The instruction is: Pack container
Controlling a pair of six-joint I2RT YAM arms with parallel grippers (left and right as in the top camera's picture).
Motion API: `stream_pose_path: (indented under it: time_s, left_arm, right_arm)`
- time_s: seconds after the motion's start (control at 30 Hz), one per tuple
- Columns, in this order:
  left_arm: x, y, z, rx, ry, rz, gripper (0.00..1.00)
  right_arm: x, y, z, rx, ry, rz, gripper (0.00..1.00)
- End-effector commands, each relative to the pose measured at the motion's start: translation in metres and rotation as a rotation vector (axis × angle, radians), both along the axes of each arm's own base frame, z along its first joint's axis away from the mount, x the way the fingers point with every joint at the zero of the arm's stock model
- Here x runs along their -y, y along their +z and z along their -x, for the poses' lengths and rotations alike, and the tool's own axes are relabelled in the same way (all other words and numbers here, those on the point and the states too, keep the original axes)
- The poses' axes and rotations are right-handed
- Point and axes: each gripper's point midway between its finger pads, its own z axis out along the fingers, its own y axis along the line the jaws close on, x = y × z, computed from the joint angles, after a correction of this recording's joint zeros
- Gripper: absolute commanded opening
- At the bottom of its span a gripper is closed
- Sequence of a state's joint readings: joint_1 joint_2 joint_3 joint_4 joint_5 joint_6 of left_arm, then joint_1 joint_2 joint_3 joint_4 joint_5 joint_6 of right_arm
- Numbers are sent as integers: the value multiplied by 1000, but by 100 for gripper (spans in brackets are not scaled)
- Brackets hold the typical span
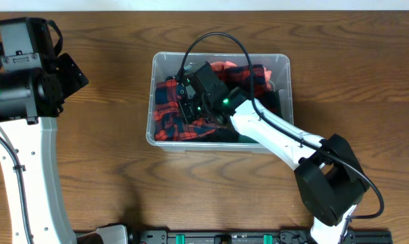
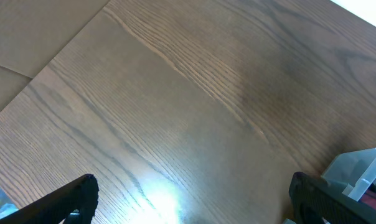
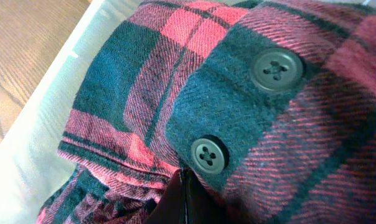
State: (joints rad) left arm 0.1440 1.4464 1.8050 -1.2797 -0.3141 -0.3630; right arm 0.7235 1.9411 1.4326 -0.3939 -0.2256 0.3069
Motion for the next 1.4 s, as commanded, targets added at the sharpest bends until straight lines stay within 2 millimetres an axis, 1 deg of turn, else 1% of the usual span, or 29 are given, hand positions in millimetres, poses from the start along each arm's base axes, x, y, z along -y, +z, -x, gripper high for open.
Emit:
stream_pose_path:
  time_s: [0.0, 0.07, 0.13, 0.17, 0.2, 0.27, 0.3, 0.33, 0.4, 0.43, 0.47, 0.5, 0.57, 0.6, 0.7, 0.77, 0.83, 0.87, 0.93, 1.0, 1.07, 1.13, 1.17, 1.2, 1.23, 1.27, 1.3, 1.33, 1.37]
  left_arm:
    - [-3, 0, 3, -3, 16, -8, 98]
    - [-3, 0, 3, -3, 16, -7, 98]
    - [-3, 0, 3, -3, 16, -7, 98]
    - [-3, 0, 3, -3, 16, -7, 98]
    - [-3, 0, 3, -3, 16, -7, 98]
    - [-3, 0, 3, -3, 16, -7, 98]
    - [-3, 0, 3, -3, 16, -7, 98]
    - [-3, 0, 3, -3, 16, -7, 98]
    - [-3, 0, 3, -3, 16, -7, 98]
    - [-3, 0, 3, -3, 16, -7, 98]
    - [-3, 0, 3, -3, 16, -7, 98]
    - [-3, 0, 3, -3, 16, -7, 98]
    - [-3, 0, 3, -3, 16, -8, 98]
    - [-3, 0, 3, -3, 16, -7, 98]
    - [-3, 0, 3, -3, 16, -7, 98]
    - [-3, 0, 3, -3, 16, -7, 98]
    - [-3, 0, 3, -3, 16, -7, 98]
    - [-3, 0, 3, -3, 16, -7, 98]
    - [-3, 0, 3, -3, 16, -8, 98]
    - [-3, 0, 3, -3, 16, -7, 98]
    - [-3, 0, 3, -3, 16, -7, 98]
    - [-3, 0, 3, -3, 16, -7, 98]
    - [-3, 0, 3, -3, 16, -7, 98]
    - [-3, 0, 3, -3, 16, -7, 98]
    - [-3, 0, 3, -3, 16, -8, 98]
    - [-3, 0, 3, -3, 16, -7, 98]
    - [-3, 0, 3, -3, 16, -8, 98]
    - [-3, 0, 3, -3, 16, -8, 98]
    - [-3, 0, 3, -3, 16, -8, 98]
  right_arm:
    - [7, 12, 2, -20, -11, -9, 2]
    - [11, 56, -3, 54, -13, -60, 11]
    - [20, 99, -8, 139, -24, -103, 24]
    - [28, 119, -11, 183, -50, -117, 31]
    - [39, 137, -15, 228, -85, -124, 33]
    - [66, 163, -22, 292, -162, -116, 34]
    - [81, 172, -25, 314, -204, -102, 32]
    - [95, 174, -28, 319, -240, -79, 27]
    - [121, 166, -32, 298, -304, -13, 19]
    - [136, 155, -33, 269, -337, 38, 15]
    - [148, 142, -33, 236, -361, 84, 11]
    - [158, 127, -32, 196, -380, 125, 8]
    - [173, 92, -28, 102, -406, 190, 4]
    - [178, 74, -25, 52, -421, 212, 3]
    - [179, 17, -9, -100, -418, 261, 1]
    - [174, -9, 4, -190, -393, 273, 1]
    - [171, -26, 12, -255, -384, 276, 1]
    - [170, -28, 14, -269, -388, 275, 1]
    - [170, -25, 10, -257, -397, 263, 1]
    - [168, -9, 1, -216, -401, 232, 1]
    - [168, 14, -6, -169, -412, 193, 1]
    - [169, 45, -13, -105, -425, 141, 7]
    - [171, 61, -15, -72, -433, 115, 13]
    - [174, 78, -17, -37, -443, 87, 24]
    - [178, 96, -18, -1, -453, 59, 37]
    - [182, 117, -19, 51, -451, 31, 46]
    - [184, 135, -18, 106, -434, 11, 55]
    - [186, 153, -15, 165, -413, -2, 61]
    - [190, 173, -10, 227, -389, -12, 70]
